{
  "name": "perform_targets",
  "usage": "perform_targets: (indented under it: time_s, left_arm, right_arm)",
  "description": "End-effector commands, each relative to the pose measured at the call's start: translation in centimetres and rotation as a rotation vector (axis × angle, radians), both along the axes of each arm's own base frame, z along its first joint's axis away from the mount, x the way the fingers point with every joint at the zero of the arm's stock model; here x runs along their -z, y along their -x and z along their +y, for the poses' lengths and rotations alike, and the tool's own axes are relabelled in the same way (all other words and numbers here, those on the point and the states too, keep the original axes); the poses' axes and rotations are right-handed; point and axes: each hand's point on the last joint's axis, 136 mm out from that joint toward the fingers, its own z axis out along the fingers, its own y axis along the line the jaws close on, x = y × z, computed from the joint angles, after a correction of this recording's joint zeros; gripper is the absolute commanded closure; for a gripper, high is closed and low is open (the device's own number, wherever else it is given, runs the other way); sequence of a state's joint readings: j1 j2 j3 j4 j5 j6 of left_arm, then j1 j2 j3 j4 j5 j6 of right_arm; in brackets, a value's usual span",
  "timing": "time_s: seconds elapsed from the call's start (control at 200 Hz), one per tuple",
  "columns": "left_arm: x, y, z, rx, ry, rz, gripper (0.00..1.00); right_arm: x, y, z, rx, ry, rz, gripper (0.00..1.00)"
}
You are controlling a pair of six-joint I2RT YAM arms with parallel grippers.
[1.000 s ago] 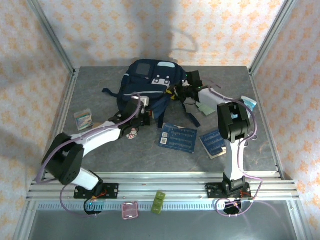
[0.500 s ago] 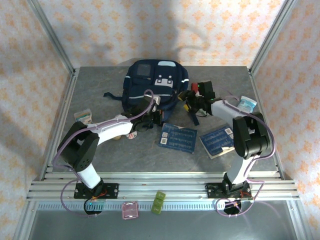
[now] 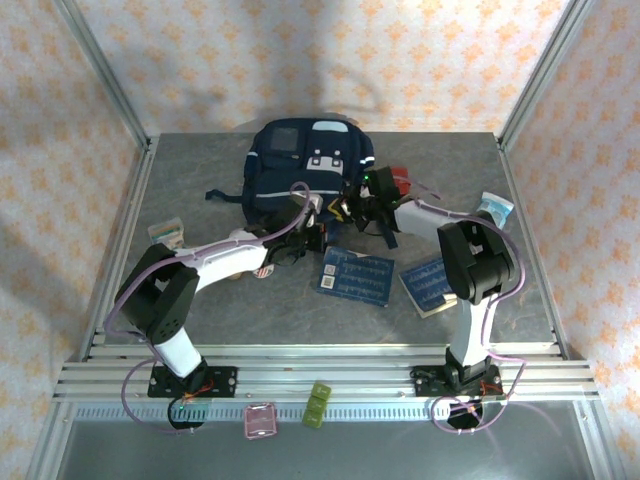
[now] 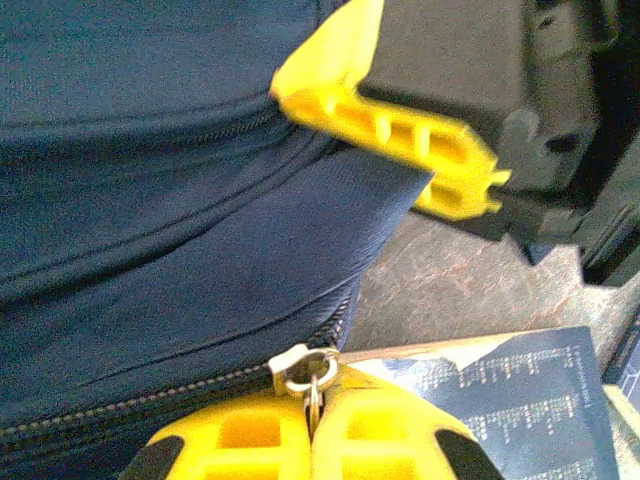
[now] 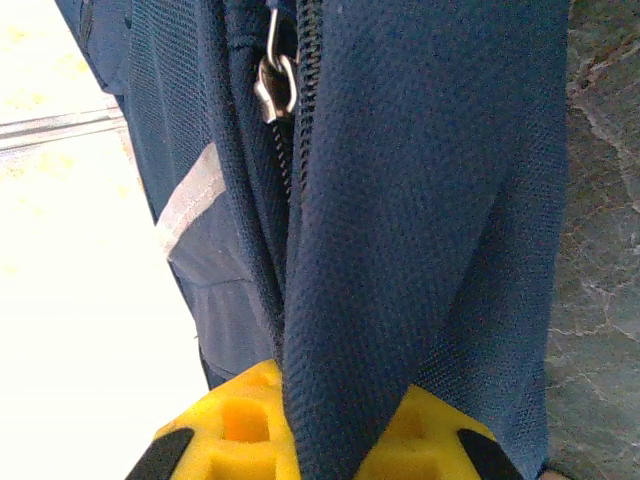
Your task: Pack the student bag
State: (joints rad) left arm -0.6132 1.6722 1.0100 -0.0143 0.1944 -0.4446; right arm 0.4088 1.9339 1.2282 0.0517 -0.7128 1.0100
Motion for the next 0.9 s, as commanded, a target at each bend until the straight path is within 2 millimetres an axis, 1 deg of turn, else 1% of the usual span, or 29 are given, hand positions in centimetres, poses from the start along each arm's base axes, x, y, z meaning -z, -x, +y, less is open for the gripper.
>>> perform_targets:
  time_s: [0.0,0.07,0.18,0.28,0.335,0.39,0.476,0.536,0.616,0.706,0.751,0.771,0.836,0.891]
  left_arm:
    - [-0.5,0.8,2.7,-0.039,-0.007,-0.003,1.00]
    - [0.0,1.1,5.0,-0.082,-0.013,0.009,1.00]
    - [0.7,1.6,9.8,-0.175,-0.038,0.020,1.00]
    - [1.3,2.1,14.3,-0.264,-0.078,0.027,1.00]
    - [1.3,2.3,15.9,-0.292,-0.090,0.027,1.00]
    - [1.3,2.5,16.4,-0.300,-0.105,0.024,1.00]
    - [1.3,2.9,16.0,-0.280,-0.089,0.044,1.00]
    - [1.2,3.4,15.3,-0.258,-0.062,0.055,1.00]
    - [0.8,4.2,13.9,-0.223,-0.028,0.048,1.00]
    - [-0.1,5.2,11.6,-0.174,0.012,0.027,1.00]
    - [-0.5,5.4,10.2,-0.152,0.032,0.013,1.00]
    - [-0.7,5.4,9.5,-0.141,0.045,0.008,1.00]
    - [-1.4,5.2,7.3,-0.110,0.088,-0.003,1.00]
    - [-2.0,4.7,5.5,-0.082,0.109,-0.014,1.00]
  right_arm:
    - [-1.5,-2.6,-2.0,0.074,-0.004,-0.078,1.00]
    - [-1.8,-3.0,-3.2,0.099,0.005,-0.089,1.00]
    - [-1.9,-3.2,-4.5,0.123,0.010,-0.095,1.00]
    - [-1.9,-3.2,-4.8,0.127,0.008,-0.095,1.00]
    - [-1.9,-3.3,-4.8,0.125,0.002,-0.098,1.00]
    - [-2.1,-3.3,-4.6,0.121,-0.009,-0.099,1.00]
    - [-2.3,-3.5,-4.4,0.112,-0.012,-0.108,1.00]
    - [-2.7,-3.7,-4.1,0.097,-0.015,-0.122,1.00]
    - [-3.0,-4.2,-3.6,0.063,-0.012,-0.132,1.00]
    - [-2.5,-5.3,-3.7,0.055,0.030,-0.132,1.00]
    - [-2.6,-6.2,-3.9,0.063,0.041,-0.141,1.00]
    - [-2.3,-6.6,-4.1,0.069,0.049,-0.137,1.00]
    - [-2.3,-8.5,-4.9,0.093,0.075,-0.147,1.00]
    - [-1.7,-10.1,-5.8,0.121,0.104,-0.134,1.00]
